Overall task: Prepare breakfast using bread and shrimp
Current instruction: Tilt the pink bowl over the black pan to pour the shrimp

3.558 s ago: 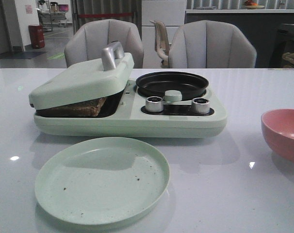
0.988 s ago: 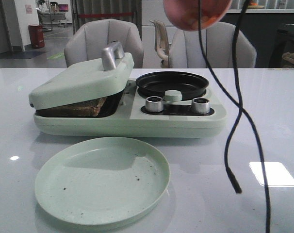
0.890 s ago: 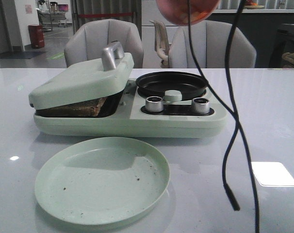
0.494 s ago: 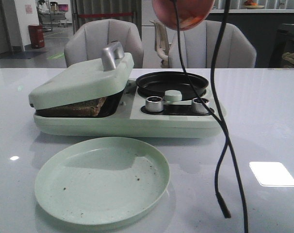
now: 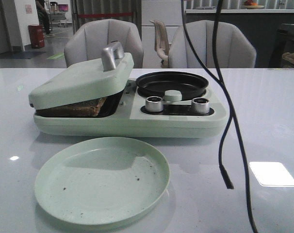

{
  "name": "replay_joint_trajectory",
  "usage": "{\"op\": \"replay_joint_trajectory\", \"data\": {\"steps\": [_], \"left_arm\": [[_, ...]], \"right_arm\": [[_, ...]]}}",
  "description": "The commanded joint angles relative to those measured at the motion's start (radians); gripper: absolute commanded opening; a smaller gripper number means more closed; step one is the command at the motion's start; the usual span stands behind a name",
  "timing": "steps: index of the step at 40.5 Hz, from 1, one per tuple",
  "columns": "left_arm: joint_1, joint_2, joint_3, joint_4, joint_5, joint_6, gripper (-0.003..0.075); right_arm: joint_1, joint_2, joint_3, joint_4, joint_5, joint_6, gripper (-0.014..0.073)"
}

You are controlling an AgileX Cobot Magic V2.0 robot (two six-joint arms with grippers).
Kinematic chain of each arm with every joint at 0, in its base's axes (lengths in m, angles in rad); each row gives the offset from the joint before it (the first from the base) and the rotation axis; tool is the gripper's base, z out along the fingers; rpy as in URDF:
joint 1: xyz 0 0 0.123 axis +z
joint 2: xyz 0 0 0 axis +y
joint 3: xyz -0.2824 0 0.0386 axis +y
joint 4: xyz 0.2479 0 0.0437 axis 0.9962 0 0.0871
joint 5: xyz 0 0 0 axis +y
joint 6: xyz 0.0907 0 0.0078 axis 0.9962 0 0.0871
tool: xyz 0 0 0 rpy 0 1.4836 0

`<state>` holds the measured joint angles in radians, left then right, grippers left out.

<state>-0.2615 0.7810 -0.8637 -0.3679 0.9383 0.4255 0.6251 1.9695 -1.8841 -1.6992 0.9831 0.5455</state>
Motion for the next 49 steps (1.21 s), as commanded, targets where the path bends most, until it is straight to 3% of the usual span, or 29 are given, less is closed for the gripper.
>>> {"op": "replay_joint_trajectory", "data": {"steps": [1,13,34,43,49], "left_arm": [[-0.006,-0.006,-0.026,-0.024,-0.058,-0.010,0.0101],[-0.006,-0.006,-0.026,-0.024,-0.058,-0.010,0.0101],[-0.006,-0.006,-0.026,-0.024,-0.058,-0.010,0.0101],[-0.006,-0.006,-0.026,-0.024,-0.058,-0.010,0.0101],[-0.006,-0.006,-0.026,-0.024,-0.058,-0.010,0.0101]], "right_arm": [[-0.001,-0.069,-0.057,-0.100,0.009,-0.013,0.0043],[-0.001,-0.066,-0.060,-0.100,-0.018,-0.024,0.0043],[0.005,0.140,-0.047,-0.080,0.098,-0.034,0.0043],[0.006,0.137,-0.049,-0.092,0.115,-0.030,0.0043],[0.006,0.078,-0.049,0.049,0.159,-0.030,0.0043]]}}
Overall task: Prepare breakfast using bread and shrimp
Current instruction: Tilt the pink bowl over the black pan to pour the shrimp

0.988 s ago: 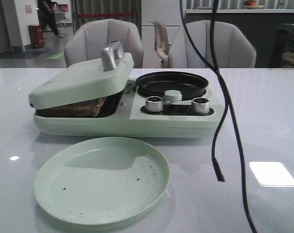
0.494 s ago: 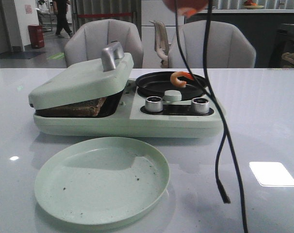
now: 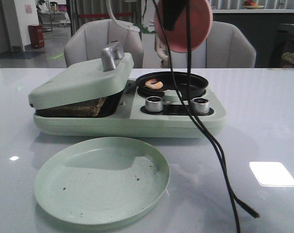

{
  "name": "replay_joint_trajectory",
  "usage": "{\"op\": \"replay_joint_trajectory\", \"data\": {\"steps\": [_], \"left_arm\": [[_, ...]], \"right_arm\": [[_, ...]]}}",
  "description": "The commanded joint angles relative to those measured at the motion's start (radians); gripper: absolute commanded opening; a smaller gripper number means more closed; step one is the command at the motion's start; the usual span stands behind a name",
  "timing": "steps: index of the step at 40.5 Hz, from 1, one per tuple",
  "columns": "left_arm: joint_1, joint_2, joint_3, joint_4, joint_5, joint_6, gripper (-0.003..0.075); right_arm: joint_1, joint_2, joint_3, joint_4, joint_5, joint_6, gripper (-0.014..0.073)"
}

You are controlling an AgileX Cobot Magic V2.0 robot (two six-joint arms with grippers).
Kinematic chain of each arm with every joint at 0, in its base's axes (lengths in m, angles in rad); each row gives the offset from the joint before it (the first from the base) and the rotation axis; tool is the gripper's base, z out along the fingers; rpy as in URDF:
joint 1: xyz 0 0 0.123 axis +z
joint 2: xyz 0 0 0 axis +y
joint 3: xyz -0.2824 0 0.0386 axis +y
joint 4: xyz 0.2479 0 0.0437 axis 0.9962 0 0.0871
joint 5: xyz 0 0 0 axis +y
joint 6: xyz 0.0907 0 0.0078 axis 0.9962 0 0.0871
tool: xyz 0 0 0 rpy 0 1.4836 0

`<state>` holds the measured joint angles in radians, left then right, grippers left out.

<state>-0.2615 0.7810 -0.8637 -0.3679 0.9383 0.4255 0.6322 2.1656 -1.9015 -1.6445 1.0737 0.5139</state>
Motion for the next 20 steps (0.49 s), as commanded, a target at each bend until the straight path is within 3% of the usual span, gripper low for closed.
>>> {"op": "replay_joint_trajectory", "data": {"steps": [1,9,14,20], "left_arm": [[-0.006,-0.006,-0.026,-0.024,-0.058,-0.010,0.0101],[-0.006,-0.006,-0.026,-0.024,-0.058,-0.010,0.0101],[-0.006,-0.006,-0.026,-0.024,-0.058,-0.010,0.0101],[-0.006,-0.006,-0.026,-0.024,-0.058,-0.010,0.0101]], "right_arm": [[-0.002,-0.133,-0.032,0.032,0.071,0.002,0.0043],[-0.065,-0.315,0.016,0.461,0.123,-0.058,0.0043],[-0.149,-0.460,0.179,0.676,0.094,-0.072,0.0043],[-0.288,-0.618,0.416,0.887,-0.037,-0.074,0.0043]]}}
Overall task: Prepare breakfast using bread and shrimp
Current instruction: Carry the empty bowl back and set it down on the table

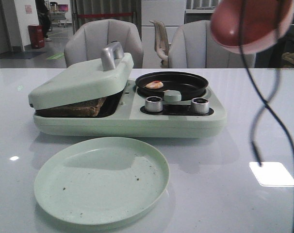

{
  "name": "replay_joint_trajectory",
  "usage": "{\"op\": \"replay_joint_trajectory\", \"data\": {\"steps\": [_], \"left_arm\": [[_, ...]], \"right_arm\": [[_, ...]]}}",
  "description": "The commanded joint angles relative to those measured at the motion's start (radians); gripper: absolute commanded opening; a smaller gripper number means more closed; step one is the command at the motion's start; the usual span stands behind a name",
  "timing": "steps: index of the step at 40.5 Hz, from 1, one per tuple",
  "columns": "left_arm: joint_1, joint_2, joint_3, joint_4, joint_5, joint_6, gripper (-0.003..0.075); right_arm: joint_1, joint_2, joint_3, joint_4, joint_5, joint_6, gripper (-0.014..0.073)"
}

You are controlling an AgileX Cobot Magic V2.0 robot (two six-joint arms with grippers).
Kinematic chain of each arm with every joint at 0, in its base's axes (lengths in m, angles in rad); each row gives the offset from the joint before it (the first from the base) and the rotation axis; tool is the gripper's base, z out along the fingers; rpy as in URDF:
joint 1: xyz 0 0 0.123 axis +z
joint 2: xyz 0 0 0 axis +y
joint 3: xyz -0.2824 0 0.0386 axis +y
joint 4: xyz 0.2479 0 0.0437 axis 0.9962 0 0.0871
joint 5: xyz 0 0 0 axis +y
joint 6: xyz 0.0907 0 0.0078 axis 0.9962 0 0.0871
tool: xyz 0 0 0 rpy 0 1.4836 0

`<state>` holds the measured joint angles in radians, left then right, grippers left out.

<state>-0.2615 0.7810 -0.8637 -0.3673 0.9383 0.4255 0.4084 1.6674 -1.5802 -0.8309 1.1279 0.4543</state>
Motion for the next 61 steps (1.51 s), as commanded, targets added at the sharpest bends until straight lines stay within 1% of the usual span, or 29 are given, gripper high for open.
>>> {"op": "replay_joint_trajectory", "data": {"steps": [1,3,8,15,20,21,26,32,35,37,39,41,43,46,49,56,61], "left_arm": [[-0.006,-0.006,-0.026,-0.024,-0.058,-0.010,0.0101],[-0.006,-0.006,-0.026,-0.024,-0.058,-0.010,0.0101],[-0.006,-0.006,-0.026,-0.024,-0.058,-0.010,0.0101],[-0.006,-0.006,-0.026,-0.024,-0.058,-0.010,0.0101],[-0.006,-0.006,-0.026,-0.024,-0.058,-0.010,0.0101],[-0.006,-0.006,-0.026,-0.024,-0.058,-0.010,0.0101],[-0.006,-0.006,-0.026,-0.024,-0.058,-0.010,0.0101],[-0.006,-0.006,-0.026,-0.024,-0.058,-0.010,0.0101],[-0.006,-0.006,-0.026,-0.024,-0.058,-0.010,0.0101],[-0.006,-0.006,-0.026,-0.024,-0.058,-0.010,0.0101],[-0.006,-0.006,-0.026,-0.024,-0.058,-0.010,0.0101],[-0.006,-0.006,-0.026,-0.024,-0.058,-0.010,0.0101],[-0.006,-0.006,-0.026,-0.024,-0.058,-0.010,0.0101],[-0.006,-0.006,-0.026,-0.024,-0.058,-0.010,0.0101],[-0.006,-0.006,-0.026,-0.024,-0.058,-0.010,0.0101],[-0.006,-0.006,-0.026,-0.024,-0.058,-0.010,0.0101],[-0.006,-0.006,-0.026,-0.024,-0.058,-0.010,0.0101]], "right_arm": [[-0.086,-0.138,0.129,0.103,-0.106,-0.014,0.0043],[-0.141,-0.173,0.205,0.174,-0.138,-0.029,0.0043],[-0.280,-0.222,0.365,0.342,-0.220,-0.116,0.0043],[-0.460,-0.220,0.512,0.634,-0.362,-0.301,0.0043],[-0.539,-0.192,0.591,0.811,-0.451,-0.413,0.0043],[-0.548,-0.184,0.599,0.825,-0.466,-0.418,0.0043],[-0.550,-0.139,0.625,0.831,-0.528,-0.420,0.0043],[-0.550,-0.088,0.624,0.831,-0.546,-0.420,0.0044],[-0.550,-0.084,0.624,0.831,-0.549,-0.420,0.0068],[-0.550,-0.084,0.624,0.831,-0.553,-0.420,0.0117],[-0.550,-0.084,0.624,0.831,-0.558,-0.420,0.0188],[-0.550,-0.084,0.624,0.831,-0.563,-0.420,0.0279],[-0.550,-0.084,0.624,0.831,-0.571,-0.420,0.0342],[-0.550,-0.084,0.623,0.826,-0.578,-0.420,0.0385],[-0.550,-0.088,0.607,0.819,-0.574,-0.420,0.0379],[-0.540,-0.143,0.554,0.808,-0.509,-0.421,0.0379],[-0.490,-0.240,0.553,0.808,-0.502,-0.435,0.0379]]}}
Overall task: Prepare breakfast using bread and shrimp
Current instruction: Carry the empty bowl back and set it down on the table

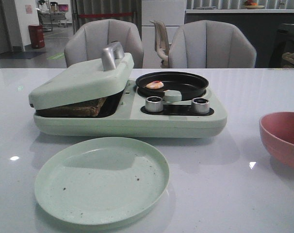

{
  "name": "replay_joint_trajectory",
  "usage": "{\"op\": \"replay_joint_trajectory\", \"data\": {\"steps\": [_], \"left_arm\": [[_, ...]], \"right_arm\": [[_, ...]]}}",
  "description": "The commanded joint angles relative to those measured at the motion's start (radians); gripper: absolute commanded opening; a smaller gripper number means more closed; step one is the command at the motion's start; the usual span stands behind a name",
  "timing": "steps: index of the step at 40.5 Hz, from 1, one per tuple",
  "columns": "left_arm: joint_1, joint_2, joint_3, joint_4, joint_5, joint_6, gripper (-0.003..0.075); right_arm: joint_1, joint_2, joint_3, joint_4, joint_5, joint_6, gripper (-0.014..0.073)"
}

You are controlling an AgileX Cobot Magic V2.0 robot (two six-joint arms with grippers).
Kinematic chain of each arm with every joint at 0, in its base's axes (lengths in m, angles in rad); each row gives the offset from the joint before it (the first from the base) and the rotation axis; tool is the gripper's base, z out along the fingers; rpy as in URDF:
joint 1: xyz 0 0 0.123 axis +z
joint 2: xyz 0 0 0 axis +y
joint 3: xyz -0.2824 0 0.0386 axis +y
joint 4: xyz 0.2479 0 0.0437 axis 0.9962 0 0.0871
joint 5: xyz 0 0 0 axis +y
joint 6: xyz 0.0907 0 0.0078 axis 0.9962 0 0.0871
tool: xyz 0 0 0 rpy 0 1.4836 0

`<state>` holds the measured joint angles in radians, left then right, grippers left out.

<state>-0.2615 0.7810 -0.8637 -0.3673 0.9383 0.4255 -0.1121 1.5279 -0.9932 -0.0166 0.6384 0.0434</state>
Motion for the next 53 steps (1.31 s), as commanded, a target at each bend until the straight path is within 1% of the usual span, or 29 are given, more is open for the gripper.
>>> {"op": "replay_joint_trajectory", "data": {"steps": [1,9,15,21,29,37,41,49,51,53], "left_arm": [[-0.006,-0.006,-0.026,-0.024,-0.058,-0.010,0.0101],[-0.006,-0.006,-0.026,-0.024,-0.058,-0.010,0.0101],[-0.006,-0.006,-0.026,-0.024,-0.058,-0.010,0.0101],[-0.006,-0.006,-0.026,-0.024,-0.058,-0.010,0.0101],[-0.006,-0.006,-0.026,-0.024,-0.058,-0.010,0.0101],[-0.006,-0.006,-0.026,-0.024,-0.058,-0.010,0.0101],[-0.006,-0.006,-0.026,-0.024,-0.058,-0.010,0.0101],[-0.006,-0.006,-0.026,-0.013,-0.063,-0.010,0.0101],[-0.006,-0.006,-0.026,0.022,-0.060,-0.012,0.0101],[-0.002,-0.006,-0.026,0.080,-0.060,-0.065,0.0102]], "right_arm": [[0.048,-0.119,-0.034,-0.006,-0.013,-0.029,0.0379],[0.182,-0.305,-0.027,-0.006,0.006,-0.029,0.0379],[0.233,-0.441,0.022,-0.006,0.006,-0.029,0.0379],[0.236,-0.574,0.118,-0.006,0.029,-0.029,0.0379],[0.235,-0.742,0.231,-0.006,0.156,-0.029,0.0379],[0.235,-0.897,0.306,-0.006,0.269,-0.017,0.0379],[0.235,-0.968,0.336,-0.006,0.290,0.003,0.0379],[0.235,-1.067,0.349,-0.006,0.285,0.017,0.0379],[0.235,-1.079,0.349,-0.007,0.285,0.017,0.0377],[0.235,-1.082,0.349,-0.007,0.285,0.017,0.0358]]}}
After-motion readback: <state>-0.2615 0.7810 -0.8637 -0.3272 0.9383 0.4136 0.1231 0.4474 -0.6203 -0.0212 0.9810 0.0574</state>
